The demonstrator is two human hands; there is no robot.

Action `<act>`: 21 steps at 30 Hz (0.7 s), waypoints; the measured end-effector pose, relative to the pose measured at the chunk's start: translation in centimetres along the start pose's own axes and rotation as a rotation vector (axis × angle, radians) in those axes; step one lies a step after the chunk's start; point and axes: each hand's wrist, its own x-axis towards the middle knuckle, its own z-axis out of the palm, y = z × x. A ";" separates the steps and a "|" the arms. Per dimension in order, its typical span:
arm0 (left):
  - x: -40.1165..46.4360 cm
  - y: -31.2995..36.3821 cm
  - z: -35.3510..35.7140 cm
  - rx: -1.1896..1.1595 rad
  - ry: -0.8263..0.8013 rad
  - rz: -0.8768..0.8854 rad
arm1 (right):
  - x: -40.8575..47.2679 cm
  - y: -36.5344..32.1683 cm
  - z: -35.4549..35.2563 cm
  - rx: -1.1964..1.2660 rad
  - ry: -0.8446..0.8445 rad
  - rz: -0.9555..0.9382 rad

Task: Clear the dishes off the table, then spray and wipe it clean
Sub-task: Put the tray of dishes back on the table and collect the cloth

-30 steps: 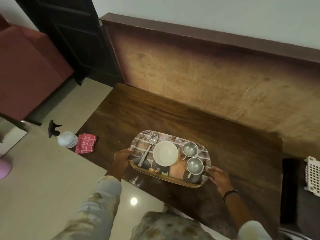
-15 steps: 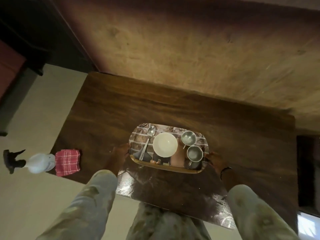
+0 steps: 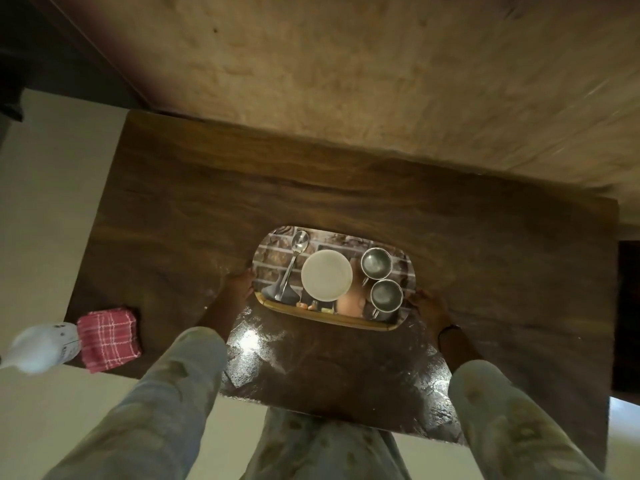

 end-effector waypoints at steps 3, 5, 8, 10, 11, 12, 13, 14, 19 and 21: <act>0.6 0.0 -0.3 0.021 -0.001 -0.012 | 0.9 -0.2 0.0 0.017 0.012 -0.018; 1.5 -0.1 -0.3 0.033 0.002 -0.023 | 1.6 -0.2 -0.1 0.025 0.024 -0.009; 1.7 0.4 0.4 0.039 0.021 -0.055 | 1.8 -0.5 -0.1 0.019 0.020 0.009; 1.9 0.5 1.0 0.034 0.030 -0.061 | 1.9 -0.6 -0.2 0.018 0.014 0.008; 2.1 0.5 1.0 0.029 0.033 -0.057 | 2.0 -0.6 -0.2 0.020 0.007 0.004; 2.4 0.3 0.9 0.034 0.034 -0.057 | 2.1 -0.5 -0.3 0.028 0.002 0.000; 2.7 0.0 0.8 0.046 0.034 -0.060 | 2.3 -0.4 -0.4 0.032 -0.001 -0.003; 2.7 -0.1 0.5 0.062 0.030 -0.061 | 2.4 -0.4 -0.4 0.027 -0.005 -0.005; 3.6 -0.4 0.8 0.051 0.049 -0.031 | 2.5 -0.3 -0.4 -0.024 0.010 -0.001; 3.7 -0.5 0.9 0.062 0.062 -0.025 | 2.4 -0.3 -0.3 -0.036 0.008 0.010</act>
